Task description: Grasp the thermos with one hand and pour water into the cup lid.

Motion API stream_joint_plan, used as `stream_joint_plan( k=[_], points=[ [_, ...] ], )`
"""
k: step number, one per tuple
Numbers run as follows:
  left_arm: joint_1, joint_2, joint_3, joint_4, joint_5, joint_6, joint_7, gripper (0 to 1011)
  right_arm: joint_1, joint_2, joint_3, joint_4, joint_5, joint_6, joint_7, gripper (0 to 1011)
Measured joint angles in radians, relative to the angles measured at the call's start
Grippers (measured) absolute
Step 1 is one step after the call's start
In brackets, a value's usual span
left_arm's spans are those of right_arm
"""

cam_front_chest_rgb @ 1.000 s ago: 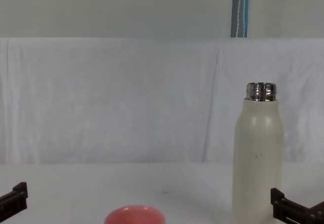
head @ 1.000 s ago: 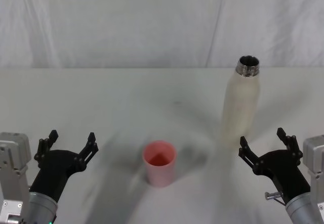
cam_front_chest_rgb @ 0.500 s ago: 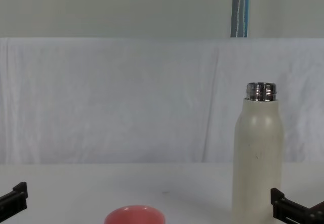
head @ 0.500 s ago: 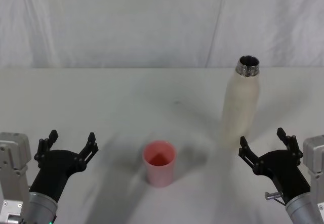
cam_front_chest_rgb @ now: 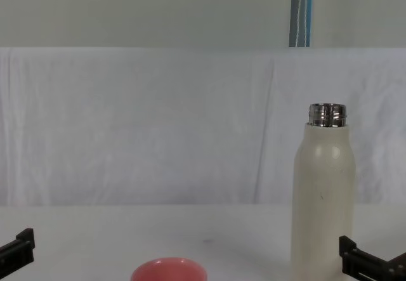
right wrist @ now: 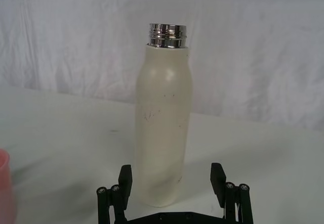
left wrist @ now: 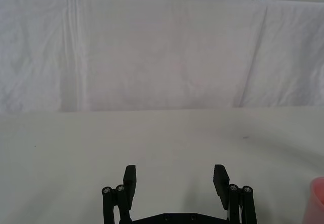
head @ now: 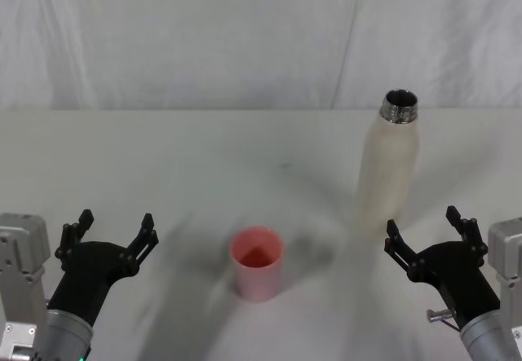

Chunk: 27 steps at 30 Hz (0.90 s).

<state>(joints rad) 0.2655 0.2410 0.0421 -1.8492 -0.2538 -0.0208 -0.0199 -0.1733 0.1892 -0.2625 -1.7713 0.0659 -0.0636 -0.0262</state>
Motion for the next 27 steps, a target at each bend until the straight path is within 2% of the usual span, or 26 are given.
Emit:
stream_joint_plan(
  k=[27],
  points=[
    [0.000,0.000,0.000,0.000,0.000,0.000,0.000,1001,0.000,0.000,0.000,0.000,0.000,0.000,0.000,1000]
  ],
)
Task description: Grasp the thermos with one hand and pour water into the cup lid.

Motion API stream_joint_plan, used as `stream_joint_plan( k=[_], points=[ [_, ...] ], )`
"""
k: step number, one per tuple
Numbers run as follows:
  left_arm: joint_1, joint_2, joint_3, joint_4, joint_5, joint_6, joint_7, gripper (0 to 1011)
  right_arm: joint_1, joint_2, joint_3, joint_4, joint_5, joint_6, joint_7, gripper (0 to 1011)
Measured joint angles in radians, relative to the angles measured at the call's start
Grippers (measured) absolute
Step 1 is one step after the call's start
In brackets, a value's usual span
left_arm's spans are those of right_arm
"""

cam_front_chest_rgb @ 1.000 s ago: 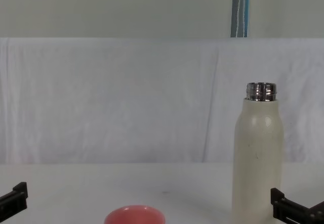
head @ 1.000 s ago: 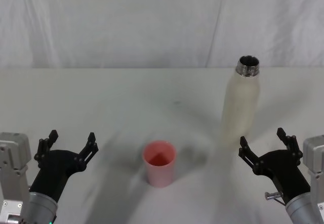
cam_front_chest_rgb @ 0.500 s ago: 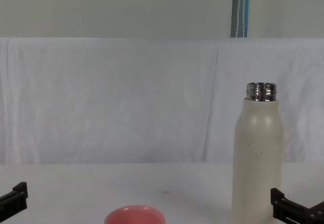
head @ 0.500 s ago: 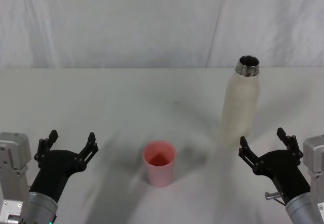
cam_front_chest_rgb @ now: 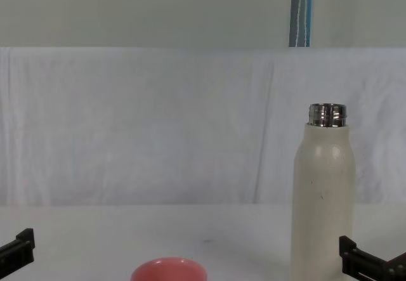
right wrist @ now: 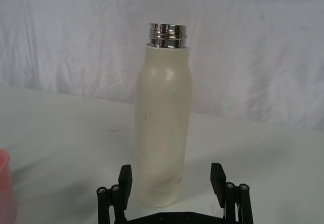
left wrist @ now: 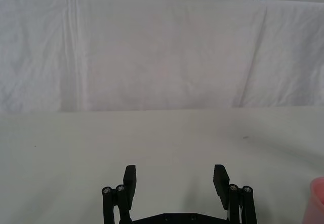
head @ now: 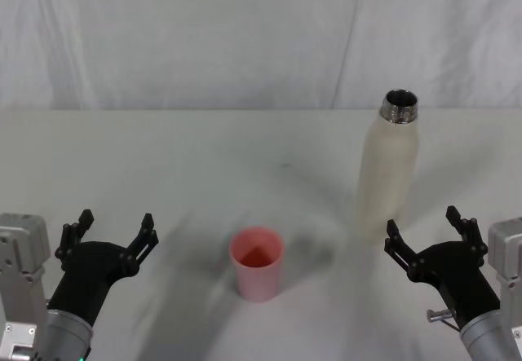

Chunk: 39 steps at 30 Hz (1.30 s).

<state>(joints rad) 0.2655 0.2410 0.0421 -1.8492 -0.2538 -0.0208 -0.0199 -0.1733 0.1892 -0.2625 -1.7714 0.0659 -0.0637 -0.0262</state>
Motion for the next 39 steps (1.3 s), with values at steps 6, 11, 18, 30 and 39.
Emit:
stream_joint_plan(
  k=[6,11,18,30,39],
  points=[
    [0.000,0.000,0.000,0.000,0.000,0.000,0.000,1001,0.000,0.000,0.000,0.000,0.000,0.000,0.000,1000],
    [0.000,0.000,0.000,0.000,0.000,0.000,0.000,1001,0.000,0.000,0.000,0.000,0.000,0.000,0.000,1000],
    [0.000,0.000,0.000,0.000,0.000,0.000,0.000,1001,0.000,0.000,0.000,0.000,0.000,0.000,0.000,1000],
    [0.000,0.000,0.000,0.000,0.000,0.000,0.000,1001,-0.009,-0.008,0.024,-0.005,0.027,-0.005,0.053,1000],
    [0.000,0.000,0.000,0.000,0.000,0.000,0.000,1001,-0.013,-0.024,0.071,-0.009,0.144,0.014,0.156,1000]
  ],
)
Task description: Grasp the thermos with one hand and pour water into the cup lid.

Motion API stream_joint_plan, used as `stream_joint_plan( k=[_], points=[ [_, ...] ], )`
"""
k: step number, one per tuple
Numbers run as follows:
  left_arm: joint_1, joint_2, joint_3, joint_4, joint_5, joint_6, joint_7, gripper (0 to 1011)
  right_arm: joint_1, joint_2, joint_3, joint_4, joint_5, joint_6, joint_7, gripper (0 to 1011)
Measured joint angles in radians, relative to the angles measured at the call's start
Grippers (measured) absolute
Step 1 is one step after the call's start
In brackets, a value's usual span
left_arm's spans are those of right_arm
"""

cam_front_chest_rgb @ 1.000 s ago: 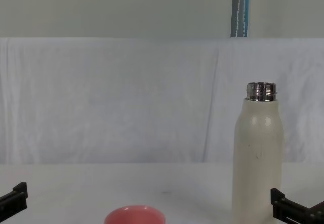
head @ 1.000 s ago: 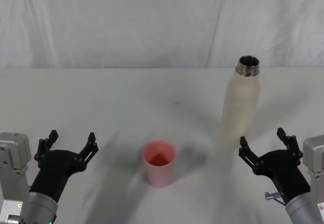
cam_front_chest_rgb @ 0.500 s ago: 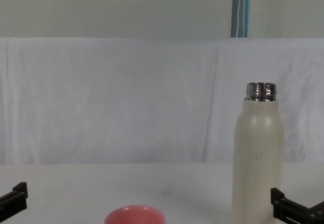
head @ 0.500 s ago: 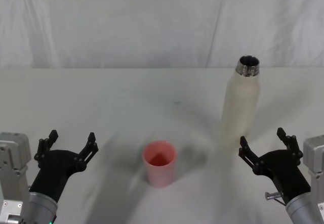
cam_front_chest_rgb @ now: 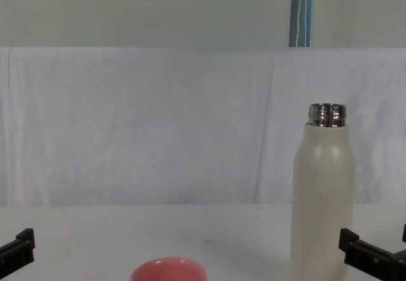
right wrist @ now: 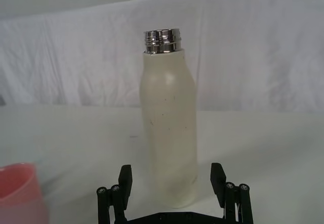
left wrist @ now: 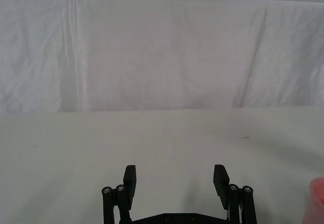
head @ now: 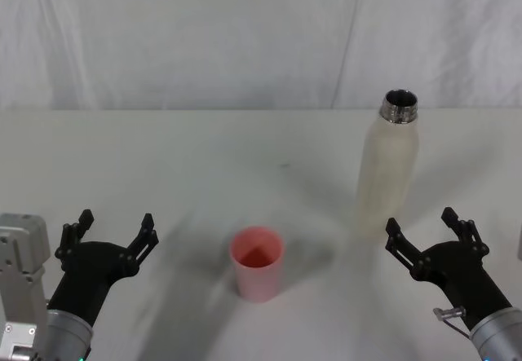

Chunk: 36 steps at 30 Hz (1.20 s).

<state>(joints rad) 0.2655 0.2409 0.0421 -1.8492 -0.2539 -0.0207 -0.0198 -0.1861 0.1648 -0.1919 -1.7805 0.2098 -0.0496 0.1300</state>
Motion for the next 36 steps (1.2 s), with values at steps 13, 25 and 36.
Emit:
stream_joint_plan(
  k=[13,25,36],
  points=[
    [0.000,0.000,0.000,0.000,0.000,0.000,0.000,1001,0.057,0.016,0.011,0.037,0.021,0.035,0.053,1000],
    [0.000,0.000,0.000,0.000,0.000,0.000,0.000,1001,0.122,0.033,-0.010,0.086,-0.012,0.056,0.071,1000],
    [0.000,0.000,0.000,0.000,0.000,0.000,0.000,1001,0.163,0.044,-0.027,0.131,-0.037,0.063,0.082,1000]
  ],
)
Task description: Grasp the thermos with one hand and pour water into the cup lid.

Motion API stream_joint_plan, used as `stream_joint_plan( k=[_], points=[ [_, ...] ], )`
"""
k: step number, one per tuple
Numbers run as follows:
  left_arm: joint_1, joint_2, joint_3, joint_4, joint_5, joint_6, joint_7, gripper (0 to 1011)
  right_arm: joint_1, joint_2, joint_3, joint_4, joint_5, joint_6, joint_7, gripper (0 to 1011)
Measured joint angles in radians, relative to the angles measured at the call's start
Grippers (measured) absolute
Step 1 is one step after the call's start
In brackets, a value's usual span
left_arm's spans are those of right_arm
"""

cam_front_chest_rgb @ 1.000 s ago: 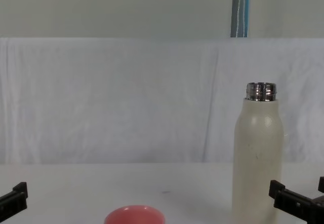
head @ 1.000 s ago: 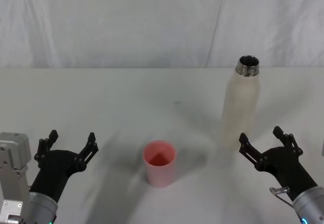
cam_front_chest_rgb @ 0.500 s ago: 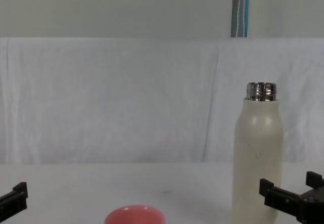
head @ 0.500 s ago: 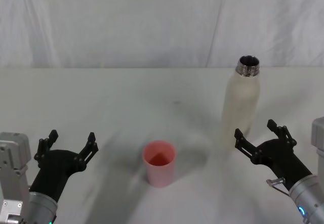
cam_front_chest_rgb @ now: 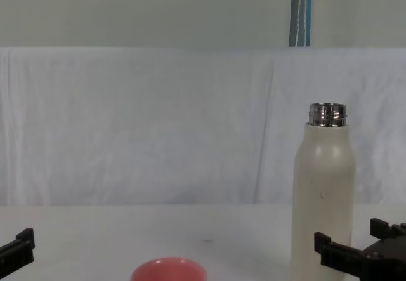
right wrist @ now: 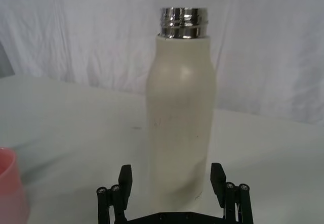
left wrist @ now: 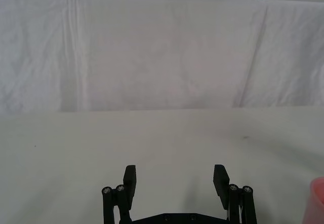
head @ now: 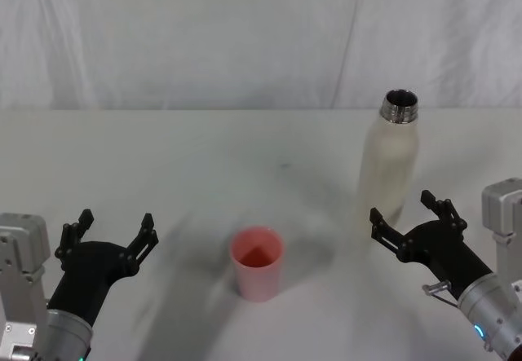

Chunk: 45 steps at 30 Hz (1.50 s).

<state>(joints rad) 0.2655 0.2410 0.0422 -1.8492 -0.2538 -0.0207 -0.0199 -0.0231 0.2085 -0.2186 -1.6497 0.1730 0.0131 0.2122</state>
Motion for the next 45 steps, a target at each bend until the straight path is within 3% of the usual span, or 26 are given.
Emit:
stream_joint_plan(
  k=[22,45],
  points=[
    [0.000,0.000,0.000,0.000,0.000,0.000,0.000,1001,0.091,-0.022,-0.001,0.097,0.015,0.003,0.011,1000],
    [0.000,0.000,0.000,0.000,0.000,0.000,0.000,1001,0.145,-0.036,-0.014,0.144,0.022,0.001,0.011,1000]
  ],
)
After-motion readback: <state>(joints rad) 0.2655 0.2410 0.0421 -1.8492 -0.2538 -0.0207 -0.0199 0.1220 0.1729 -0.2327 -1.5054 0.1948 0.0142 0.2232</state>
